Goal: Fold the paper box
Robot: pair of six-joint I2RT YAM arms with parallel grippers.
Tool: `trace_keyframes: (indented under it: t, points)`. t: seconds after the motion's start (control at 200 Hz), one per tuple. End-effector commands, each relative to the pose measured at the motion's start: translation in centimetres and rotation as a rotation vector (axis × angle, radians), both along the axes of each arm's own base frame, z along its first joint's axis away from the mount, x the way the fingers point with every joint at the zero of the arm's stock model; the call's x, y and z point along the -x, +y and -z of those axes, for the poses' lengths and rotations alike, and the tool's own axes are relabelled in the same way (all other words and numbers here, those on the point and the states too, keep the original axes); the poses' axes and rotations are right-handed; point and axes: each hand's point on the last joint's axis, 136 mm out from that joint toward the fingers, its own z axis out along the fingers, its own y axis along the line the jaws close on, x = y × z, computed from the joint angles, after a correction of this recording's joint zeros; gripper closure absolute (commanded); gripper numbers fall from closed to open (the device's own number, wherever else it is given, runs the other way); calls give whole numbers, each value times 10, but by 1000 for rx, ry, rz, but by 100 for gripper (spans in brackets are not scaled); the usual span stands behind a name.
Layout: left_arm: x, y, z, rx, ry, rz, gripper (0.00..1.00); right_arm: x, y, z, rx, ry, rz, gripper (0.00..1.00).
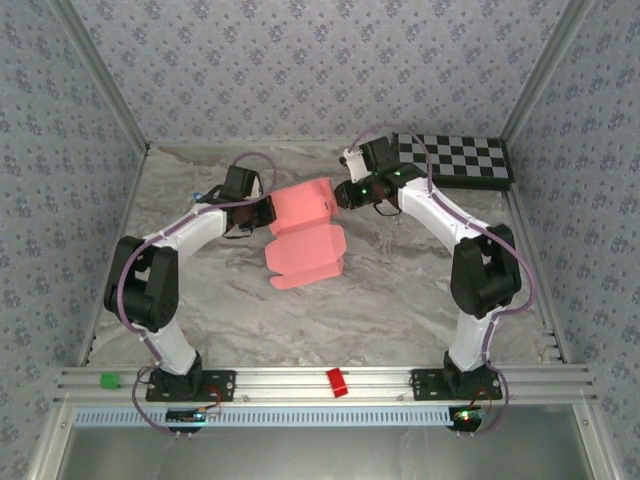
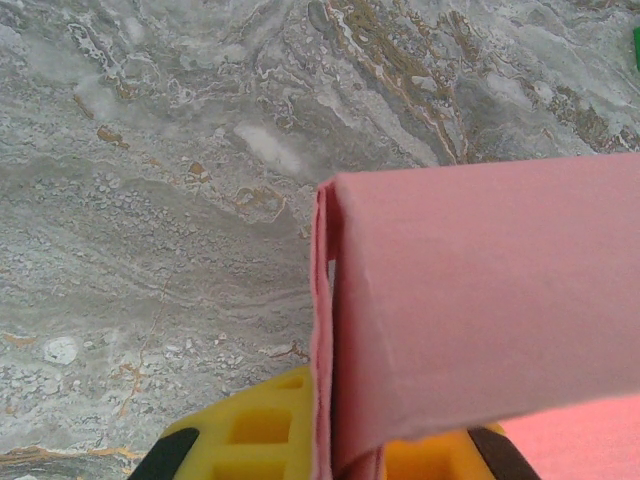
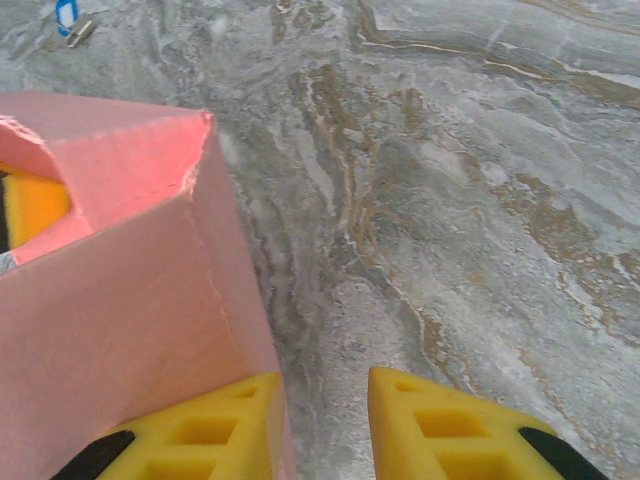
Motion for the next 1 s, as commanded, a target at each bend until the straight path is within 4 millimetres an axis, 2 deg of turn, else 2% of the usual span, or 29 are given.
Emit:
trace_keyframes:
  t: [0.0, 0.44, 0.92, 0.995]
  points:
    - [-7, -2, -20, 20, -45, 15, 100, 6, 9, -5, -26, -5, -57, 71]
    - [-7, -1, -18, 13, -42, 11, 100, 32, 26, -2, -81, 49, -159, 71]
    - [-8, -2, -16, 14, -35, 10, 100, 39, 43, -3, -114, 50, -208, 70]
    - [-8, -3, -17, 18, -36, 11, 100, 39, 46, 0, -112, 56, -209, 68]
